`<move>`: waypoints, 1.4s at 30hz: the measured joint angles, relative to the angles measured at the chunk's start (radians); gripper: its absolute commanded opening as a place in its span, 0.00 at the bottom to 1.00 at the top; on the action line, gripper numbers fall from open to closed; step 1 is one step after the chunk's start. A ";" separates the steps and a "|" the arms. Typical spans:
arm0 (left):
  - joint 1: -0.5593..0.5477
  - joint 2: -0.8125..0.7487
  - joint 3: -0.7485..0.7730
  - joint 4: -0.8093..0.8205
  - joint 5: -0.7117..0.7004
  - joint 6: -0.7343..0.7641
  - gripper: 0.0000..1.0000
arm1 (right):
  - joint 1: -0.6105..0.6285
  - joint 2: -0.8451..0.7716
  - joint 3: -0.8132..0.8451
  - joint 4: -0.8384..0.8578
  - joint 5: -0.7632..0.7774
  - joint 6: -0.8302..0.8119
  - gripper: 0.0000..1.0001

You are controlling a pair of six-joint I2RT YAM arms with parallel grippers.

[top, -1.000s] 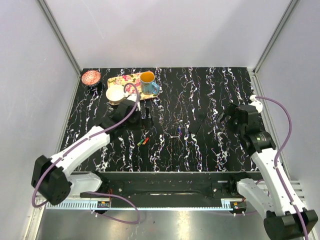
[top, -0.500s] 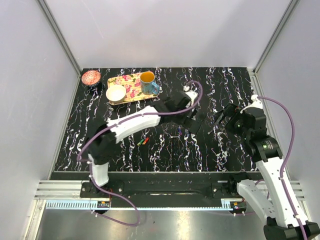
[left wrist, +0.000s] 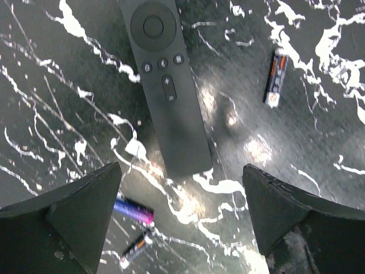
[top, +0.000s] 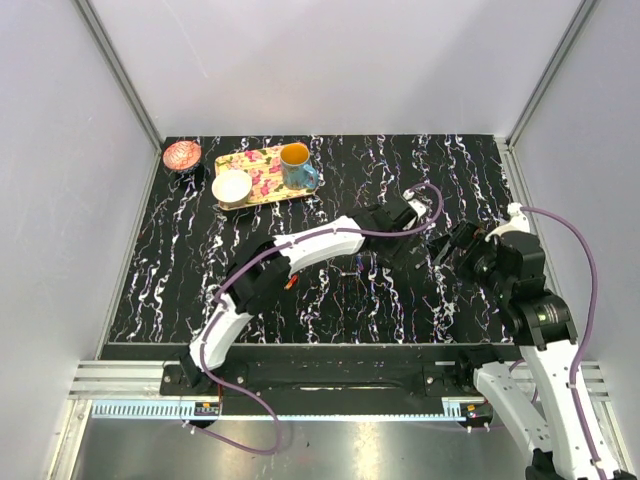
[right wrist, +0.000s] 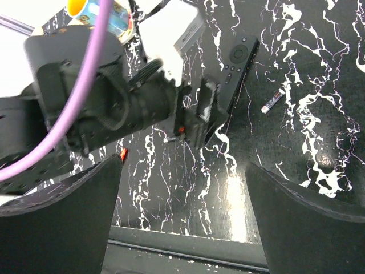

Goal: Load the batteries into the remote control
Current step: Pick up the remote control from the center of the board.

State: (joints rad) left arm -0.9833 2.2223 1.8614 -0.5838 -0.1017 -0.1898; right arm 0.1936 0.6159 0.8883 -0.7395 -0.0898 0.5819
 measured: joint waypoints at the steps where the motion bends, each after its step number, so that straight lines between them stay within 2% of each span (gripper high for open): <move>1: 0.001 0.021 0.022 -0.002 0.000 0.000 0.89 | 0.000 -0.006 0.002 -0.011 -0.005 0.000 1.00; 6: 0.007 0.117 0.116 -0.010 -0.010 0.002 0.79 | 0.000 -0.033 0.019 -0.045 -0.010 0.000 1.00; 10: 0.016 0.158 0.127 -0.023 -0.010 -0.006 0.74 | 0.000 -0.037 0.030 -0.058 -0.011 0.003 0.99; 16: 0.037 0.183 0.161 -0.026 -0.003 -0.025 0.73 | 0.000 -0.037 0.040 -0.071 -0.027 0.008 1.00; 20: 0.044 0.184 0.162 -0.027 -0.003 -0.027 0.61 | 0.000 -0.036 0.041 -0.071 -0.027 0.011 1.00; 22: 0.044 0.184 0.162 -0.028 -0.004 -0.028 0.59 | 0.000 -0.036 0.041 -0.071 -0.027 0.011 1.00; 24: 0.044 0.184 0.162 -0.029 -0.004 -0.029 0.52 | 0.000 -0.036 0.041 -0.071 -0.027 0.012 1.00; 26: 0.044 0.184 0.161 -0.029 -0.004 -0.032 0.39 | 0.000 -0.037 0.041 -0.071 -0.027 0.015 1.00; 27: 0.045 0.184 0.161 -0.029 -0.004 -0.035 0.26 | 0.000 -0.037 0.041 -0.071 -0.027 0.015 1.00; 29: 0.045 0.184 0.159 -0.028 -0.003 -0.036 0.12 | 0.000 -0.039 0.041 -0.071 -0.027 0.016 0.99; 30: 0.045 0.184 0.157 -0.025 -0.002 -0.039 0.00 | 0.000 -0.039 0.041 -0.071 -0.027 0.016 1.00; 35: 0.047 0.115 0.039 0.058 0.003 -0.054 0.00 | 0.000 -0.040 0.045 -0.071 -0.023 0.018 1.00; 42: 0.103 -0.176 -0.204 0.182 0.084 -0.114 0.00 | 0.000 -0.033 0.130 -0.060 0.036 0.021 1.00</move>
State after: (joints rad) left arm -0.8799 2.0464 1.6577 -0.4019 -0.0177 -0.3038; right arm 0.1936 0.5827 1.0180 -0.7994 -0.0540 0.6025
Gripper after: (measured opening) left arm 0.453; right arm 0.994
